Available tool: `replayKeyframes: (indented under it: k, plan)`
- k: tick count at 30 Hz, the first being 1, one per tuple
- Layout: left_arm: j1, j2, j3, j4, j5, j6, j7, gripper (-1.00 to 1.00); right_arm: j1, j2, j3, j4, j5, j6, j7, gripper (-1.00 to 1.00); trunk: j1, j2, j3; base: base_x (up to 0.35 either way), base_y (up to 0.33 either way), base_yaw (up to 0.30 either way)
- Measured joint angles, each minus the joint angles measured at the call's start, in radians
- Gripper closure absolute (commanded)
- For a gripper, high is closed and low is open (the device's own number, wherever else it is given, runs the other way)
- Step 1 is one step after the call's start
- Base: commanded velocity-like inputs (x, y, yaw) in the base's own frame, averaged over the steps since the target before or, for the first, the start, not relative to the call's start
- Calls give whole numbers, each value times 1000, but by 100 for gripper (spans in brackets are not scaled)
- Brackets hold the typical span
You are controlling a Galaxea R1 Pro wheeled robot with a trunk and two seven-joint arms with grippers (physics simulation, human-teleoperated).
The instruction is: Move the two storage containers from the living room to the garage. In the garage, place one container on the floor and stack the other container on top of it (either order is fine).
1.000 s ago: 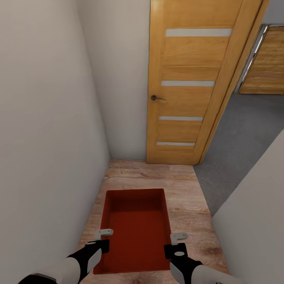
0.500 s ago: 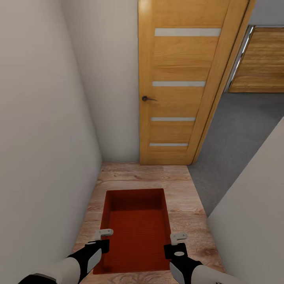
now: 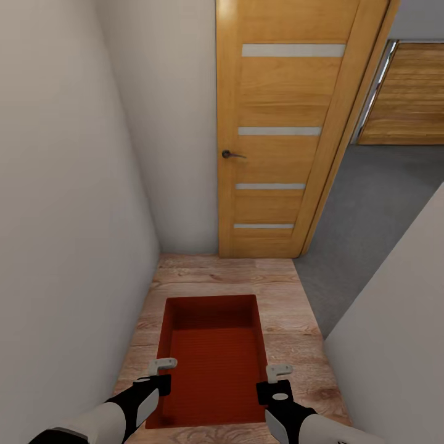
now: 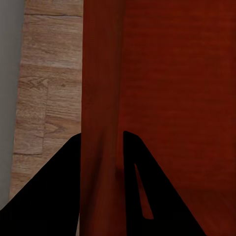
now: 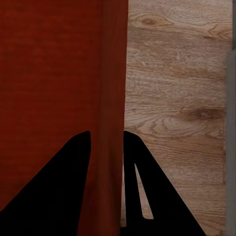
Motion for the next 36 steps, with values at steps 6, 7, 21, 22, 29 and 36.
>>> replayKeyframes:
  k: [6, 7, 21, 22, 29, 36]
  plan:
    - [0, 0, 0, 0, 0, 0, 0, 100, 0, 0, 0, -1, 0, 0, -1, 100, 0, 0, 0, 0, 0, 0]
    - [0, 0, -1, 0, 1, 0, 1, 100, 0, 0, 0, -1, 0, 0, -1, 100, 0, 0, 0, 0, 0, 0]
    - [0, 0, 0, 0, 0, 0, 0, 100, 0, 0, 0, 0, 0, -1, 0, 100, 0, 0, -2, 0, 0, -107]
    - [0, 0, 1, 0, -1, 0, -1, 100, 0, 0, 0, 0, 0, -1, 0, 100, 0, 0, -2, 0, 0, -251]
    - [0, 1, 1, 0, -1, 0, -1, 100, 0, 0, 0, 0, 0, -1, 0, 100, 0, 0, -5, 0, 0, -255]
    - [0, 1, 1, 0, -2, 0, -1, 100, 0, 0, 0, 0, -1, -1, 0, 100, 0, 0, -6, 110, 91, -101]
